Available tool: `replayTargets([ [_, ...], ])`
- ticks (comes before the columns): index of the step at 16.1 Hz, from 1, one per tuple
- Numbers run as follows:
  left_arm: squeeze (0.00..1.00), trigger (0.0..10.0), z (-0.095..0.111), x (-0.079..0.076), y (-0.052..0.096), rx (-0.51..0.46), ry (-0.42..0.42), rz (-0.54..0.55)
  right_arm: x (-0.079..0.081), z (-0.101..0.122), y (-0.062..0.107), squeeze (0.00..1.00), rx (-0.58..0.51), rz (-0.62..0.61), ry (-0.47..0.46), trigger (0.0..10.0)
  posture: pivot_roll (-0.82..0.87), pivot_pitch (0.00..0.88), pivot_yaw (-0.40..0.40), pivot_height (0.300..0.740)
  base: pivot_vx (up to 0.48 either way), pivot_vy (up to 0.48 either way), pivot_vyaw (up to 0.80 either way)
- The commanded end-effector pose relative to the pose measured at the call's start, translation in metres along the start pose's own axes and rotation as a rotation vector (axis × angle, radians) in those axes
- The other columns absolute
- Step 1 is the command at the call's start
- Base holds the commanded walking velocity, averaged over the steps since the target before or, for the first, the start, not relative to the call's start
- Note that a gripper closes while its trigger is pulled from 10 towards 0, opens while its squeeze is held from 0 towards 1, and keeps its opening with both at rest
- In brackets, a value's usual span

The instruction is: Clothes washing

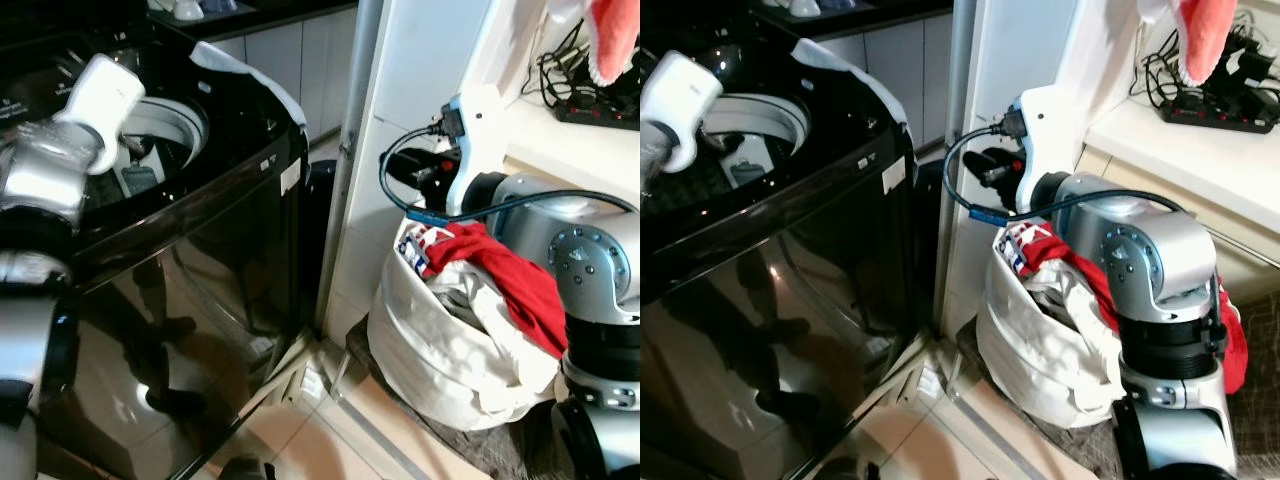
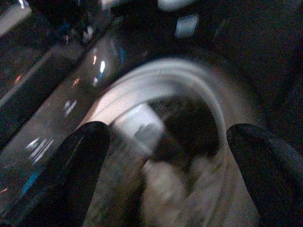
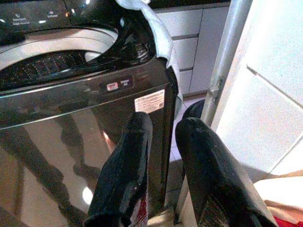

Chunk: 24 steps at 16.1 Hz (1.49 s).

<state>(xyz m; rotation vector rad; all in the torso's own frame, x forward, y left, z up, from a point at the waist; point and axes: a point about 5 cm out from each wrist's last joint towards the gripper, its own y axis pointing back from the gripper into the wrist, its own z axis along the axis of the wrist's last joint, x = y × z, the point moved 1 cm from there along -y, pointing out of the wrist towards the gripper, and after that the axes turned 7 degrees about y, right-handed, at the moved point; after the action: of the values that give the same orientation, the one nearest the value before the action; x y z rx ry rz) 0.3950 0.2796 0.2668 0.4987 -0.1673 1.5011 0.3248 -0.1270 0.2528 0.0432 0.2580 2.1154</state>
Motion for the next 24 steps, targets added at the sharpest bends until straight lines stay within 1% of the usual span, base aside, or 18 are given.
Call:
replayTargets([
  [1,0.0,10.0,0.023,-0.018,0.009,-0.211,0.118,-0.16,-0.019,-0.005,0.004,0.0,0.023,-0.114,0.031,10.0,0.01,0.0,-0.045,0.74,0.0,0.0,0.0],
  [2,0.0,10.0,0.029,-0.027,0.011,-0.295,0.197,-0.2,-0.027,-0.01,0.003,0.0,0.045,-0.17,0.047,10.0,0.01,0.0,-0.045,0.74,0.0,0.0,0.0],
  [3,0.0,10.0,0.035,-0.054,0.017,-0.456,0.296,-0.283,-0.045,-0.02,0.003,0.0,0.087,-0.273,0.036,10.0,0.0,0.0,-0.048,0.74,0.0,0.0,0.0],
  [4,0.0,10.0,0.032,-0.093,0.026,-0.546,0.337,-0.38,-0.066,-0.037,0.006,1.0,0.148,-0.394,-0.02,10.0,0.0,0.0,-0.047,0.74,0.0,0.0,0.0],
  [6,0.0,10.0,0.03,-0.117,0.035,-0.592,0.306,-0.42,-0.076,-0.049,0.009,1.0,0.179,-0.448,-0.069,10.0,-0.01,0.0,-0.043,0.74,0.0,0.0,0.0],
  [7,0.0,10.0,0.028,-0.151,0.044,-0.599,0.37,-0.523,-0.086,-0.067,0.016,1.0,0.248,-0.497,-0.073,10.0,-0.01,0.0,-0.043,0.74,0.0,0.0,0.0],
  [8,0.0,10.0,0.027,-0.167,0.049,-0.6,0.378,-0.572,-0.09,-0.077,0.019,1.0,0.282,-0.507,-0.076,10.0,-0.02,0.0,-0.041,0.74,0.0,0.0,0.0],
  [9,0.0,10.0,0.014,-0.195,0.059,-0.553,0.333,-0.695,-0.094,-0.096,0.024,1.0,0.353,-0.513,-0.082,10.0,-0.03,0.0,-0.035,0.74,0.0,0.0,0.0],
  [10,0.0,10.0,0.005,-0.209,0.066,-0.527,0.312,-0.752,-0.097,-0.109,0.028,1.0,0.392,-0.518,-0.096,10.0,-0.03,0.0,-0.033,0.74,0.0,0.0,0.0],
  [14,0.0,10.0,-0.001,-0.217,0.074,-0.501,0.349,-0.764,-0.103,-0.136,0.032,1.0,0.416,-0.519,-0.173,10.0,-0.04,0.0,-0.026,0.74,0.0,0.0,0.0],
  [15,0.0,10.0,-0.005,-0.22,0.077,-0.486,0.316,-0.783,-0.104,-0.141,0.033,0.97,0.442,-0.524,-0.173,10.0,-0.03,0.0,-0.028,0.74,0.0,0.0,0.0],
  [16,0.0,10.0,-0.008,-0.222,0.078,-0.487,0.287,-0.792,-0.104,-0.144,0.033,0.6,0.457,-0.524,-0.172,10.0,-0.03,0.0,-0.028,0.74,0.0,0.0,0.0],
  [17,0.0,10.0,-0.012,-0.226,0.083,-0.47,0.269,-0.839,-0.104,-0.147,0.033,0.0,0.479,-0.52,-0.172,10.0,-0.03,0.0,-0.028,0.74,0.0,0.0,0.0],
  [19,0.0,10.0,-0.015,-0.232,0.092,-0.449,0.275,-0.919,-0.102,-0.153,0.033,0.0,0.51,-0.503,-0.174,10.0,-0.03,0.0,-0.028,0.74,0.0,0.0,0.0],
  [20,0.0,10.0,-0.015,-0.237,0.1,-0.43,0.28,-1.003,-0.102,-0.155,0.033,0.0,0.509,-0.497,-0.182,6.0,-0.03,0.0,-0.028,0.74,0.0,0.0,0.0],
  [21,0.0,10.0,-0.016,-0.238,0.102,-0.427,0.277,-1.024,-0.102,-0.155,0.032,0.0,0.507,-0.496,-0.184,2.9,-0.03,0.0,-0.032,0.74,0.0,0.0,0.0],
  [23,0.0,10.0,-0.016,-0.239,0.106,-0.429,0.264,-1.063,-0.102,-0.154,0.031,0.0,0.502,-0.494,-0.186,0.0,-0.03,0.0,-0.025,0.74,0.0,0.0,0.0],
  [24,0.0,10.0,-0.016,-0.239,0.108,-0.427,0.263,-1.084,-0.102,-0.153,0.031,0.0,0.496,-0.492,-0.186,0.0,-0.03,0.0,-0.025,0.74,0.0,0.0,0.0],
])
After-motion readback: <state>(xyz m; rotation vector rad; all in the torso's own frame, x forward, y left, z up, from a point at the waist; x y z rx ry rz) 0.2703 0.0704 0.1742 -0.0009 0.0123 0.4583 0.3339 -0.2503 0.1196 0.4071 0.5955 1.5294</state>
